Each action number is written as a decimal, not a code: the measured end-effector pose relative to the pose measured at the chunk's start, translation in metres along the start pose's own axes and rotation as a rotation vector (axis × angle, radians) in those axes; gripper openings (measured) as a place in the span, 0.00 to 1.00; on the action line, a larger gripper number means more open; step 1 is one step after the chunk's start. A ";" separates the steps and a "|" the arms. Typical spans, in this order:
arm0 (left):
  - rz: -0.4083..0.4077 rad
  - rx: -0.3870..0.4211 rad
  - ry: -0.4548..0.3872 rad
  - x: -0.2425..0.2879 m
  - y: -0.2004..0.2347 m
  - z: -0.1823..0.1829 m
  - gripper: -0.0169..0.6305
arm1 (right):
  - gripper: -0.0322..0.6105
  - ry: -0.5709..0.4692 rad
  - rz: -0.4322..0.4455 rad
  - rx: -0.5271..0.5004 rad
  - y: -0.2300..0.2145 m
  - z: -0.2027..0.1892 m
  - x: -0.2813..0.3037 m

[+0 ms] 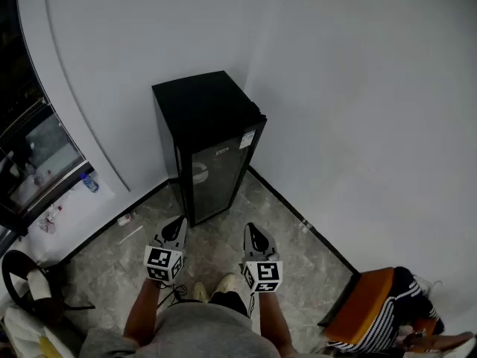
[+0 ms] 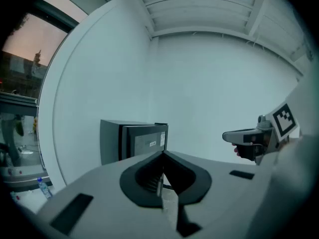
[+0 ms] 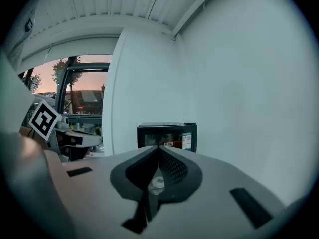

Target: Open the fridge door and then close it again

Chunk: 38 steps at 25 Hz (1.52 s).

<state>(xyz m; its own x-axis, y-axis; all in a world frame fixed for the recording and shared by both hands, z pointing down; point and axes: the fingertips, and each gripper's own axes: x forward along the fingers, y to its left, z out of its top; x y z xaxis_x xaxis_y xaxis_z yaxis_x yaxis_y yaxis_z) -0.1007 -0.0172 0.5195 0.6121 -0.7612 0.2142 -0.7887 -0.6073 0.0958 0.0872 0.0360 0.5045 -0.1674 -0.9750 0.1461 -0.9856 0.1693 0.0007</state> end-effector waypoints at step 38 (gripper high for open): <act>0.085 -0.078 0.081 0.101 0.088 -0.029 0.03 | 0.09 0.105 0.096 -0.006 -0.011 -0.028 0.135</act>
<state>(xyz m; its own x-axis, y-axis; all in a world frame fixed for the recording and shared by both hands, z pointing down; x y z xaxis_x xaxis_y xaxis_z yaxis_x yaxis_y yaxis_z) -0.1101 -0.1414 0.5782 0.5389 -0.7863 0.3022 -0.8414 -0.5197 0.1483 0.0758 -0.0939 0.5516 -0.2574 -0.9339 0.2482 -0.9648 0.2626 -0.0126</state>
